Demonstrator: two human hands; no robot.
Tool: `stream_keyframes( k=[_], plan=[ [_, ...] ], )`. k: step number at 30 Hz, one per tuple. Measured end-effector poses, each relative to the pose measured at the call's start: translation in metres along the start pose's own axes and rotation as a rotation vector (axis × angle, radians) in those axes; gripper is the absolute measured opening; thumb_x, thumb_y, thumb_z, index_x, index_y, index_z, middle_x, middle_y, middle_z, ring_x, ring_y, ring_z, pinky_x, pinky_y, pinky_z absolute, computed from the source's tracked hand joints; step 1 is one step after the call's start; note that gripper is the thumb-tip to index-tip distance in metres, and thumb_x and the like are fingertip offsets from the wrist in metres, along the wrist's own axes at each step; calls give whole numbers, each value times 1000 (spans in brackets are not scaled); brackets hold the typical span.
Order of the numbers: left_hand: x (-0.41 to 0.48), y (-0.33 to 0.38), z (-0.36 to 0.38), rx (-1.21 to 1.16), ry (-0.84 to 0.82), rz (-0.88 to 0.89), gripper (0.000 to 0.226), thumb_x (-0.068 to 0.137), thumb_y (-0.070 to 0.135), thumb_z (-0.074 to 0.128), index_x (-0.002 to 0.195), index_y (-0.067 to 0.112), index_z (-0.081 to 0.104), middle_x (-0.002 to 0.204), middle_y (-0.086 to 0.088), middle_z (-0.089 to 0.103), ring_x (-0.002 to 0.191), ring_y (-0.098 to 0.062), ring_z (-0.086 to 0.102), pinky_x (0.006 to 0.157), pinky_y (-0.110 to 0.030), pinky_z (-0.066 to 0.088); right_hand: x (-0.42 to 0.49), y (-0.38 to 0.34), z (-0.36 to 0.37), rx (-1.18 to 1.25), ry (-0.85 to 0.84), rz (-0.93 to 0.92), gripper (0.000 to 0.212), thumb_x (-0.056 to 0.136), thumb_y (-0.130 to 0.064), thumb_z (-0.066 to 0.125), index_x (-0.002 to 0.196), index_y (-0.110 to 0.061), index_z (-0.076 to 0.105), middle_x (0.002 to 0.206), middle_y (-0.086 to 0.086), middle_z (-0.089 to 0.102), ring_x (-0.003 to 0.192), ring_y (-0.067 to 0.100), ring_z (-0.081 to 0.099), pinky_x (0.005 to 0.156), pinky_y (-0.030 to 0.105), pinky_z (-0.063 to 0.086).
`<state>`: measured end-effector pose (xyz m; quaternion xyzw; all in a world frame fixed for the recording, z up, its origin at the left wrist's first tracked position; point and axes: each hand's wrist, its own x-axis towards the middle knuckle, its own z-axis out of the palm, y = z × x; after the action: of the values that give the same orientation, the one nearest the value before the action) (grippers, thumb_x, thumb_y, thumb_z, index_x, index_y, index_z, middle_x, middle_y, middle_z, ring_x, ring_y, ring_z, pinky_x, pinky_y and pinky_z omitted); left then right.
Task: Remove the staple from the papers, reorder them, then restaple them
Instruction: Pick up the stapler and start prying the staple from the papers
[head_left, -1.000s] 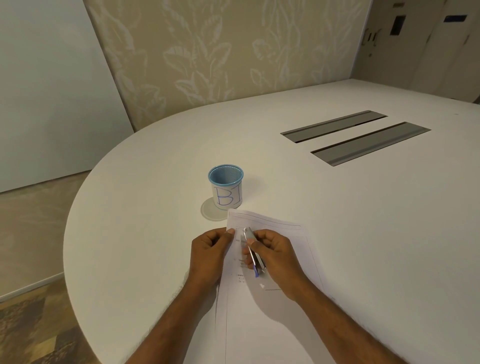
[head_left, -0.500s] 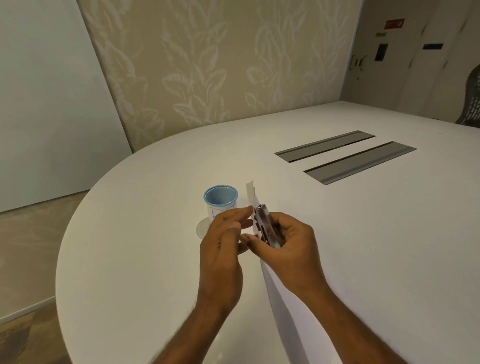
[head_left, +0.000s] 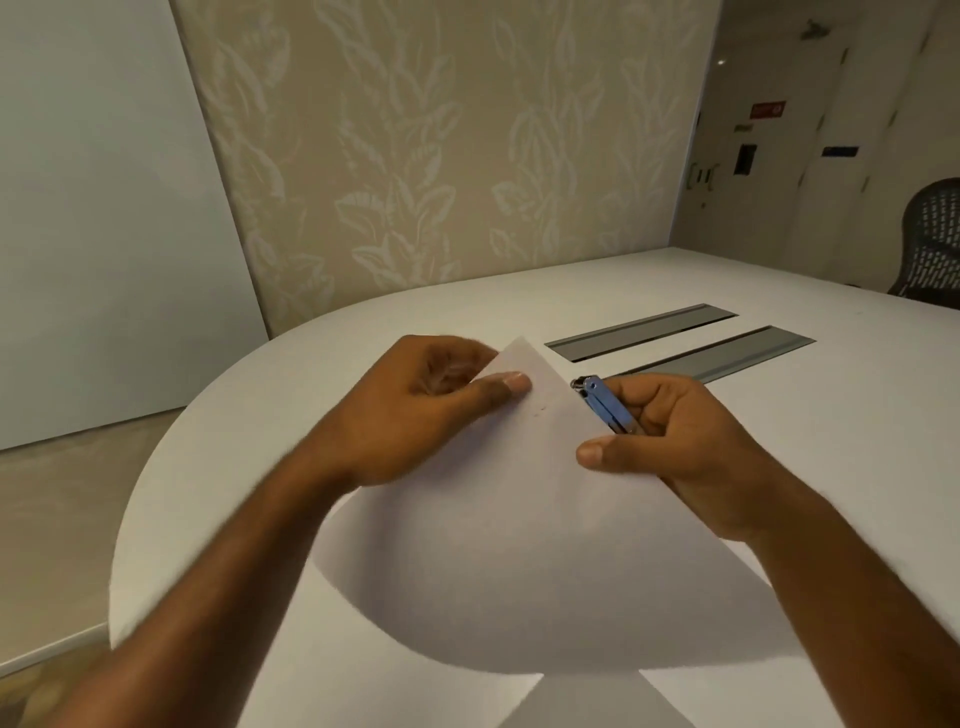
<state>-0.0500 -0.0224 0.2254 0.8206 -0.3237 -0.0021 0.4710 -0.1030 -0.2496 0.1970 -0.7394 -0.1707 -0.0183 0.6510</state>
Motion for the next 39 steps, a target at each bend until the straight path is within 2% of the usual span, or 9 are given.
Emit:
stream_keyframes(
  k=[3, 7, 10, 12, 15, 19, 26, 36, 39],
  plan=[
    [2, 8, -7, -160, -168, -106, 33, 81, 43, 70, 93, 13, 78, 90, -8, 79, 81, -31, 75, 75, -41, 60, 2, 0, -4, -25, 16, 27, 35, 66, -12, 81, 98, -4, 70, 95, 29, 66, 81, 30, 65, 73, 32, 58],
    [2, 7, -2, -121, -86, -179, 29, 83, 39, 68, 88, 13, 79, 84, -4, 79, 72, -23, 75, 69, -34, 59, 0, -1, 4, -67, 155, -89, 24, 69, -30, 72, 88, -15, 73, 77, 17, 70, 68, 23, 64, 63, 27, 55],
    [-2, 5, -2, -145, -43, -230, 27, 85, 37, 66, 91, 14, 79, 87, -2, 80, 78, -24, 76, 79, -39, 60, -8, -7, 7, -262, 438, -352, 13, 84, -33, 62, 88, -22, 68, 64, 4, 66, 55, 13, 59, 53, 21, 52],
    [-3, 5, -3, -166, -28, -243, 27, 85, 37, 66, 92, 15, 80, 88, -3, 80, 80, -26, 76, 83, -43, 59, -18, -14, 8, -479, 518, -515, 6, 92, -31, 59, 94, -26, 63, 70, -7, 64, 63, 12, 61, 58, 17, 52],
    [-6, 11, -4, -215, -34, -233, 25, 84, 36, 67, 88, 14, 80, 86, -5, 79, 76, -25, 76, 79, -41, 59, -30, -20, 21, -665, 473, -601, 16, 87, -28, 62, 102, -21, 63, 90, -10, 66, 81, 6, 64, 69, 11, 52],
    [-10, 22, -6, -297, -70, -206, 34, 71, 41, 68, 84, 11, 79, 84, -9, 79, 71, -25, 75, 72, -36, 60, -32, -16, 38, -703, 491, -572, 26, 79, -32, 71, 96, -11, 70, 90, -7, 70, 83, 1, 65, 70, 8, 52],
    [-13, 39, -2, -362, -51, -194, 26, 75, 35, 68, 74, 11, 78, 70, -8, 75, 57, -19, 70, 56, -26, 57, -32, -19, 36, -684, 523, -579, 25, 77, -37, 68, 99, -28, 62, 94, -27, 58, 88, -12, 58, 69, -3, 43],
    [-12, 37, 13, -335, 23, -253, 25, 85, 29, 66, 81, 9, 80, 82, -12, 78, 69, -29, 72, 70, -36, 58, -28, -14, 32, -667, 511, -602, 24, 78, -36, 67, 100, -28, 61, 93, -27, 57, 86, -13, 58, 72, -1, 44],
    [-12, 36, 14, -304, 32, -266, 28, 84, 34, 66, 84, 9, 80, 84, -12, 78, 76, -33, 74, 70, -32, 59, -28, -14, 30, -691, 490, -630, 23, 79, -37, 65, 100, -29, 60, 91, -24, 58, 83, -7, 58, 73, 1, 46]
  ],
)
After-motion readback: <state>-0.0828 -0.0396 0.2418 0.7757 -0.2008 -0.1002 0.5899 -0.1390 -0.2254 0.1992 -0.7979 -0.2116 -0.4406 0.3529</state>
